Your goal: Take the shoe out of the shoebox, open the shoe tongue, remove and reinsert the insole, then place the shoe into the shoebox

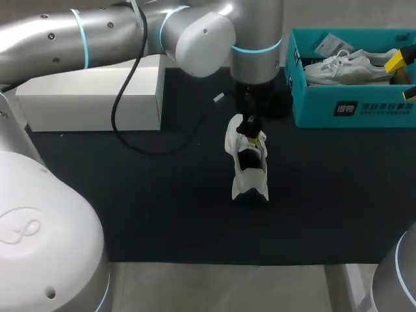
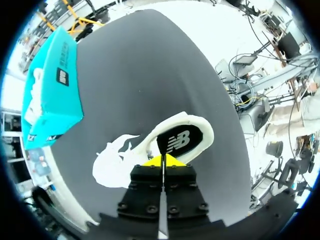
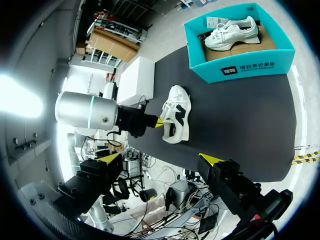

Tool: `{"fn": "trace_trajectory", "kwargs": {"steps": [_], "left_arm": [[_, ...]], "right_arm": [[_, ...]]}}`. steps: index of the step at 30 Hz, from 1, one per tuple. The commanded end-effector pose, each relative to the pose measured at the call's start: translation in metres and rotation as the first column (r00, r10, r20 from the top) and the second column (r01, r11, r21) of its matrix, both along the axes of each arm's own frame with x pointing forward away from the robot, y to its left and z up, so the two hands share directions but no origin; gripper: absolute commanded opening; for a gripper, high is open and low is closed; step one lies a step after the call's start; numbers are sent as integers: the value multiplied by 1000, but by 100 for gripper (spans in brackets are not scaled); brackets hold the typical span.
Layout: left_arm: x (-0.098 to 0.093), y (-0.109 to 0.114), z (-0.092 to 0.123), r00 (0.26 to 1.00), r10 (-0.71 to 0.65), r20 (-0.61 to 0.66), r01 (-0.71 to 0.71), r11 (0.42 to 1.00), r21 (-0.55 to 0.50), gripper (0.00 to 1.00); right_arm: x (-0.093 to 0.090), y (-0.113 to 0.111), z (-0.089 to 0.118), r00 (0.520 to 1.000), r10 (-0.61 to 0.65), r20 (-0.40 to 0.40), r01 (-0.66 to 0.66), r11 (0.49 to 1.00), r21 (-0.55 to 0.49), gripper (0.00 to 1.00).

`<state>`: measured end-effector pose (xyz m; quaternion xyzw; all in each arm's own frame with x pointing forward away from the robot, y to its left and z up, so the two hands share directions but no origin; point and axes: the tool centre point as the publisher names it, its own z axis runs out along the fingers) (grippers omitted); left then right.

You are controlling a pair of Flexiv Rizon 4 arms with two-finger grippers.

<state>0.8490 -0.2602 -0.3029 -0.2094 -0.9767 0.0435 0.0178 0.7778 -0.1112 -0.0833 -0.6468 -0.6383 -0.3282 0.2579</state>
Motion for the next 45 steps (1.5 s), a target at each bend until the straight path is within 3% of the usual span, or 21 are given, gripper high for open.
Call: {"fn": "trace_trajectory", "kwargs": {"steps": [1, 5, 10, 11, 13, 14, 22, 34, 45], "left_arm": [[-15, 14, 14, 921, 387, 37, -386, 922, -30, 0], [-25, 14, 22, 896, 439, 58, -434, 897, -80, 0], [-44, 7, 17, 924, 379, 49, -374, 923, -88, 0], [-48, 5, 14, 931, 364, 43, -359, 930, -83, 11], [-54, 2, 9, 939, 343, 26, -340, 937, -78, 89], [-55, 1, 6, 942, 336, 24, -334, 941, -60, 98], [-65, -3, -5, 950, 309, 40, -309, 951, -7, 100], [-78, -1, -42, 934, 355, 39, -355, 935, -1, 100], [-80, -3, -79, 940, 339, 26, -339, 941, -17, 100]], "right_arm": [[1, 0, 0, 1000, 0, -2, 0, 1000, -2, 100], [1, 0, 0, 1000, 0, -2, 0, 1000, -2, 100], [1, 0, 0, 1000, 0, -2, 0, 1000, -2, 100], [1, 0, 0, 1000, 0, -2, 0, 1000, -2, 100], [1, 0, 0, 1000, 0, -2, 0, 1000, -2, 100], [1, 0, 0, 1000, 0, -2, 0, 1000, -2, 100], [1, 0, 0, 1000, 0, -2, 0, 1000, -2, 100], [1, 0, 0, 1000, 0, -2, 0, 1000, -2, 100], [1, 0, 0, 1000, 0, -2, 0, 1000, -2, 100]]}}
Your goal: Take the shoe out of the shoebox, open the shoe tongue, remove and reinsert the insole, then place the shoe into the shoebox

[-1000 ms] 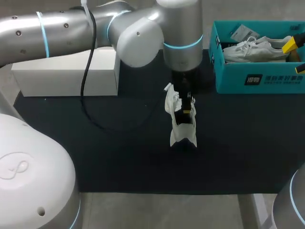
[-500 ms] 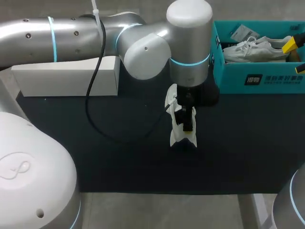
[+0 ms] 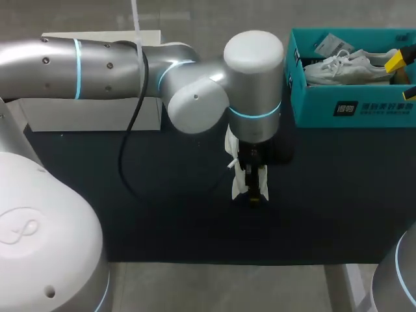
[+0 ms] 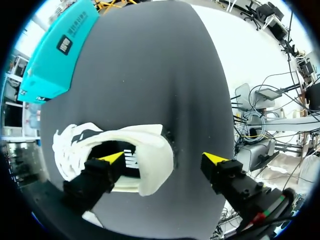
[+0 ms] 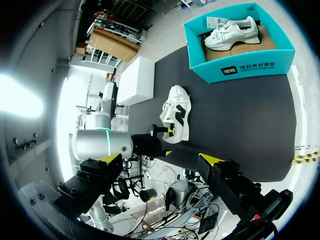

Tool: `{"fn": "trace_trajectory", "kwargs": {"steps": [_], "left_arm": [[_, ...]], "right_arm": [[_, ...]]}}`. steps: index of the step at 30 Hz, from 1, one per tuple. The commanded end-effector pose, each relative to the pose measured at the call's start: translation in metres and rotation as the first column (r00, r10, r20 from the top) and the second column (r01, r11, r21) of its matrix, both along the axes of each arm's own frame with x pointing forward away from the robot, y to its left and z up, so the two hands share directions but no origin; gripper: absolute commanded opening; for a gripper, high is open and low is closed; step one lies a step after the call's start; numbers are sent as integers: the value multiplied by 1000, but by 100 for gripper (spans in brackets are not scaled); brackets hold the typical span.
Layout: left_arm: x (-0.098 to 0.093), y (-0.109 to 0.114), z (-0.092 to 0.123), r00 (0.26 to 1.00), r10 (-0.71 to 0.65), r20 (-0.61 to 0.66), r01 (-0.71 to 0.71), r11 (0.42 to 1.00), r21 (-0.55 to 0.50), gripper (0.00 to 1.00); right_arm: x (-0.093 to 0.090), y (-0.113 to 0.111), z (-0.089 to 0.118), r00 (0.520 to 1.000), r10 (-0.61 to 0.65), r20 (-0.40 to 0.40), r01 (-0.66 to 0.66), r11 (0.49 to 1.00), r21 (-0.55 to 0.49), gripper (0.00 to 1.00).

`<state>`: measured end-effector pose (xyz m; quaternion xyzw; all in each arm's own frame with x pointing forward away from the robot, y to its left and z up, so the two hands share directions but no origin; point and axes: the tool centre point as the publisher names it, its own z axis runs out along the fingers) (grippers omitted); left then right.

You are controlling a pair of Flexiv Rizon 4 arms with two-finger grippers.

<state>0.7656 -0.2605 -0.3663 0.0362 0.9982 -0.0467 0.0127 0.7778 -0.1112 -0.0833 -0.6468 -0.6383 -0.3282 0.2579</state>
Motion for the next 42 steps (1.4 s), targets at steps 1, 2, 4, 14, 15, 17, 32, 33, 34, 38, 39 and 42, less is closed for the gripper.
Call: {"fn": "trace_trajectory", "kwargs": {"steps": [1, 2, 4, 14, 15, 17, 32, 33, 34, 38, 39, 42], "left_arm": [[4, -3, -18, 1000, -9, -17, 9, 1000, -5, 100], [4, -3, -21, 1000, -5, -6, 5, 1000, 13, 100], [3, -3, -27, 1000, -3, 7, 3, 1000, 25, 100], [4, -3, -50, 1000, 25, -4, -25, 998, 53, 60], [5, -2, -52, 999, 35, -5, -34, 998, 55, 47], [5, 1, -53, 999, 42, -9, -42, 998, 52, 0], [-7, 13, -27, 999, 53, -1, -53, 998, 41, 0], [-7, 13, -22, 999, 45, 5, -45, 999, 31, 0], [-9, 13, -17, 999, 33, -5, -33, 999, 38, 0], [-15, 11, 6, 999, -31, -9, 31, 999, 35, 0], [-16, 12, 12, 999, -46, -15, 46, 998, 53, 0], [-21, 14, 34, 996, -86, -21, 88, 994, 64, 0]], "right_arm": [[1, 0, 0, 1000, 1, -2, -1, 1000, -2, 100], [1, 0, 0, 1000, 1, -2, -1, 1000, -2, 100], [1, 0, 0, 1000, 1, -2, -1, 1000, -2, 100], [1, 0, 0, 1000, 1, -2, -1, 1000, -2, 100], [1, 0, 0, 1000, 1, -2, -1, 1000, -2, 100], [1, 0, 0, 1000, 1, -2, -1, 1000, -2, 100], [1, 0, 0, 1000, 1, -2, -1, 1000, -2, 100], [1, 0, 0, 1000, 1, -2, -1, 1000, -2, 100], [1, 0, 0, 1000, 1, -2, -1, 1000, -2, 100], [1, 0, 0, 1000, 1, -2, -1, 1000, -2, 100], [1, 0, 0, 1000, 1, -2, -1, 1000, -2, 100], [1, 0, 0, 1000, 1, -2, -1, 1000, -2, 100]]}}
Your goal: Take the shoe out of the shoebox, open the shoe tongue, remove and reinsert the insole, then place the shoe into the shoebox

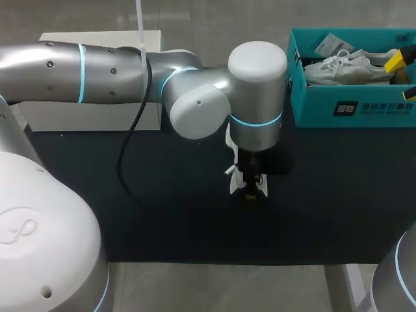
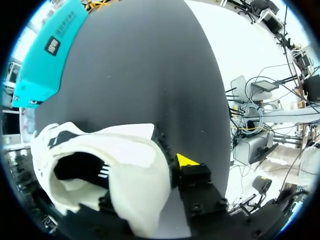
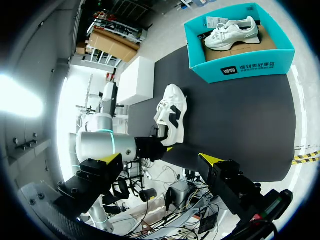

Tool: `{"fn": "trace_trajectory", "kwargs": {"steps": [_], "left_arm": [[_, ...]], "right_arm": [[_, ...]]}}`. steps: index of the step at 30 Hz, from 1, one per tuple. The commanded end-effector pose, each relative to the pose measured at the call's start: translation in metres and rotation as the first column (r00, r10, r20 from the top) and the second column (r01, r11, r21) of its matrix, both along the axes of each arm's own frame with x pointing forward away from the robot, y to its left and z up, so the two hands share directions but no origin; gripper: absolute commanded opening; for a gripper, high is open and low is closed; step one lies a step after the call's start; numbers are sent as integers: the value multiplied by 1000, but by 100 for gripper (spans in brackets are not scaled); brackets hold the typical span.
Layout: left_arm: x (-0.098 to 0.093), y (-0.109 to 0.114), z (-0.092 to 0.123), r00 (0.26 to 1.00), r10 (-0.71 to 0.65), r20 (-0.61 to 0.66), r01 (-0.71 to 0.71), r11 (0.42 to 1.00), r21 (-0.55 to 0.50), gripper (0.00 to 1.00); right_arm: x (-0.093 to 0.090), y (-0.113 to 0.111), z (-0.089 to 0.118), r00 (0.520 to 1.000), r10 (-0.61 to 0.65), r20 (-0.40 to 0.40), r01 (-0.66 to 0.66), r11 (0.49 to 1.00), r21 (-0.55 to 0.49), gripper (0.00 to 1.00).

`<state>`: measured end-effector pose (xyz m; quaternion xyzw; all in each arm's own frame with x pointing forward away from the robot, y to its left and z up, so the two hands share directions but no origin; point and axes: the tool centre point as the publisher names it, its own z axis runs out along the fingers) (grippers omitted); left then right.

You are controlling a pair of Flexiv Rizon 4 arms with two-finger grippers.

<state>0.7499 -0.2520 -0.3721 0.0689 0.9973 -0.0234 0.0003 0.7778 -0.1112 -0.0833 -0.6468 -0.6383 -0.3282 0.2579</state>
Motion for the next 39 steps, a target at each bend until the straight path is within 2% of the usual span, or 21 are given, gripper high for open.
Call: {"fn": "trace_trajectory", "kwargs": {"steps": [1, 6, 12, 19, 27, 39], "left_arm": [[-5, 8, 46, 1000, -28, -4, 28, 1000, 6, 0], [-6, 22, 91, 998, -52, -35, 50, 997, -55, 0], [-5, 36, 153, 996, -84, 6, 85, 995, -45, 0], [1, 53, 204, 997, -75, 31, 75, 997, -20, 0], [1, 57, 238, 995, -83, 59, 85, 996, -35, 0], [1, 58, 242, 994, -93, 65, 95, 995, -20, 0]], "right_arm": [[1, 0, 0, 1000, 0, -2, 0, 1000, -2, 100], [1, 0, 0, 1000, 0, -2, 0, 1000, -2, 100], [1, 0, 0, 1000, 0, -2, 0, 1000, -2, 100], [1, 0, 0, 1000, 0, -2, 0, 1000, -2, 100], [1, 0, 0, 1000, 0, -2, 0, 1000, -2, 100], [1, 0, 0, 1000, 0, -2, 0, 1000, -2, 100]]}}
